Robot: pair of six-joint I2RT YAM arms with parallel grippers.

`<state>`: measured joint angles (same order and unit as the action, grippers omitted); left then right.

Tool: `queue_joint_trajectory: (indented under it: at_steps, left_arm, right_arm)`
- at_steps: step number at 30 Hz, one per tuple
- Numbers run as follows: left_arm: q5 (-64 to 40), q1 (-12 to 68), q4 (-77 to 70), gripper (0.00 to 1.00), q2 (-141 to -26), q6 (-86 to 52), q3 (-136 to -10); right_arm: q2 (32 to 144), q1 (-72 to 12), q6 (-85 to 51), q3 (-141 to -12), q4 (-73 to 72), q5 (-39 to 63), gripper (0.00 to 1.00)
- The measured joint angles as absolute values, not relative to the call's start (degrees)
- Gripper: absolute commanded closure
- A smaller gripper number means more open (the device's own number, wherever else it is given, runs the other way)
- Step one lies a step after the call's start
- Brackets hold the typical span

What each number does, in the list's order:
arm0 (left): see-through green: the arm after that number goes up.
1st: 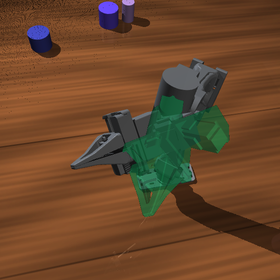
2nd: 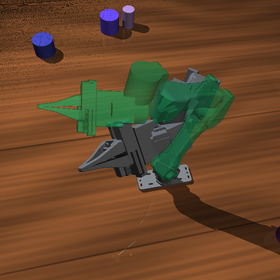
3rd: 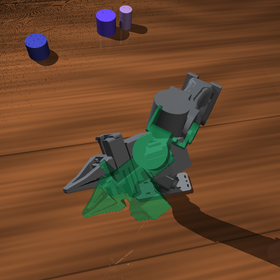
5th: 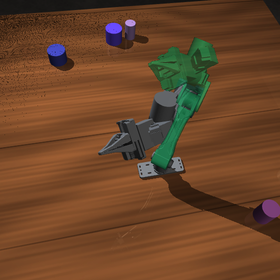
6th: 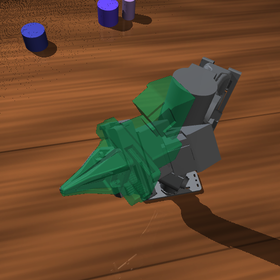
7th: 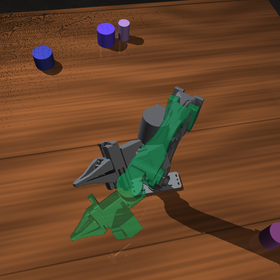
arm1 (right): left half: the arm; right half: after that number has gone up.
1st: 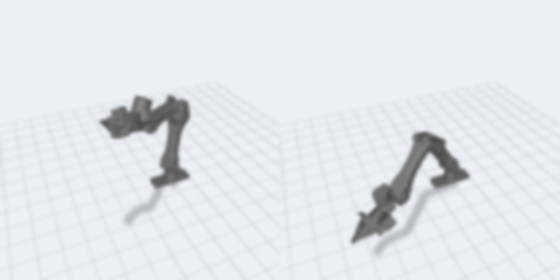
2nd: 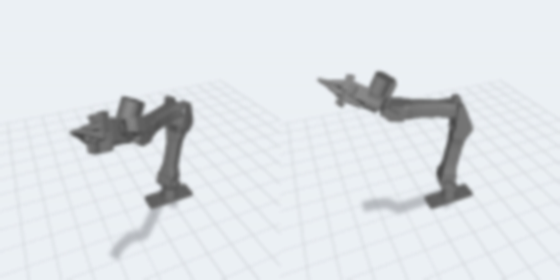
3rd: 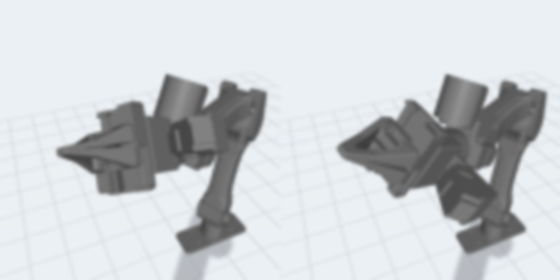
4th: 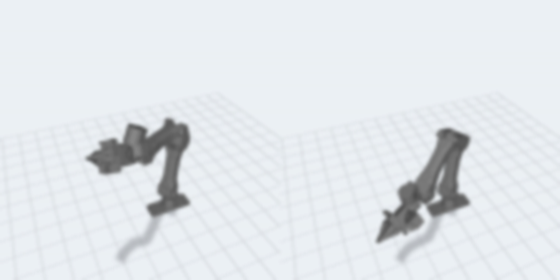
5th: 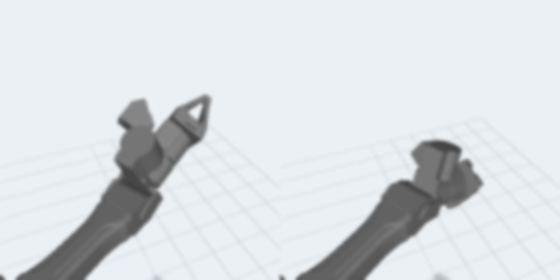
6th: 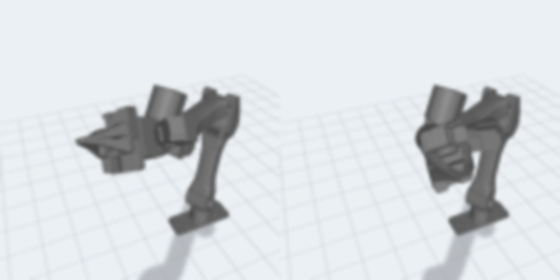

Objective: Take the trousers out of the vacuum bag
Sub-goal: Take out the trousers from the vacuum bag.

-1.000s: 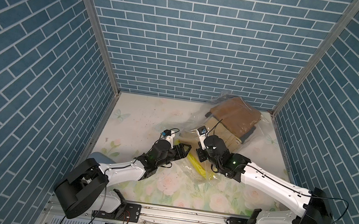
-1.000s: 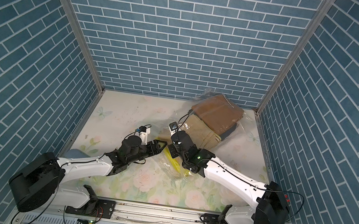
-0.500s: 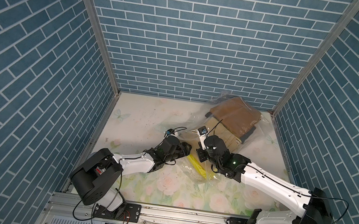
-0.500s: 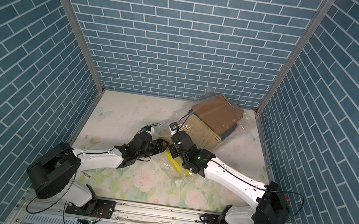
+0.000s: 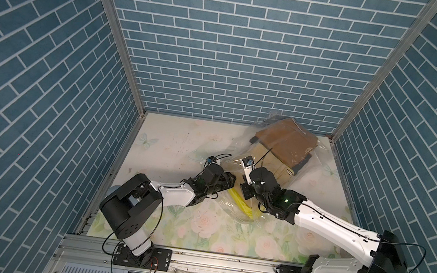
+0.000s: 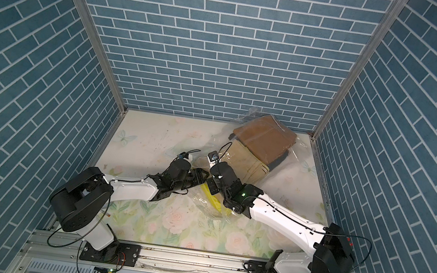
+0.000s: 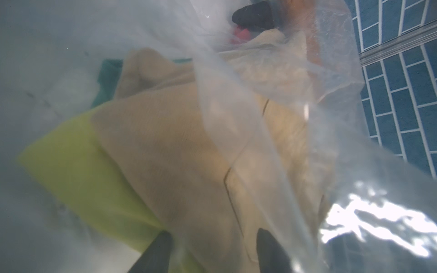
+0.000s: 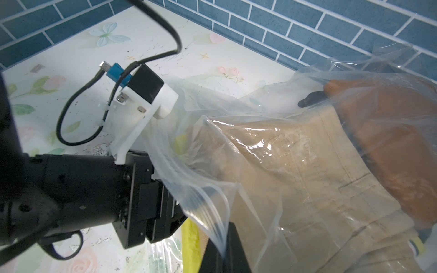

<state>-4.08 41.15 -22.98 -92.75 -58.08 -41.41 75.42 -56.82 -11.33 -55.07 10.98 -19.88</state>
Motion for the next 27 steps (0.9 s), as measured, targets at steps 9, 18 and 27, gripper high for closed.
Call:
queue_joint_trajectory:
  at_steps: [9, 18, 27]
  left_arm:
    - [-4.3, 41.3, -19.2, 0.18, -91.6, -59.2, -42.8]
    - [-1.4, 42.0, -16.6, 0.24, -86.3, -59.3, -43.6]
    - [-1.3, 41.9, -14.8, 0.25, -92.1, -58.6, -46.9]
  right_arm:
    - [74.7, -56.7, -11.6, -53.3, 8.5, -20.0, 1.00]
    - [72.9, -55.3, -11.7, -51.9, 6.8, -18.2, 1.00]
    - [72.8, -55.2, -13.2, -51.0, 6.0, -17.0, 1.00]
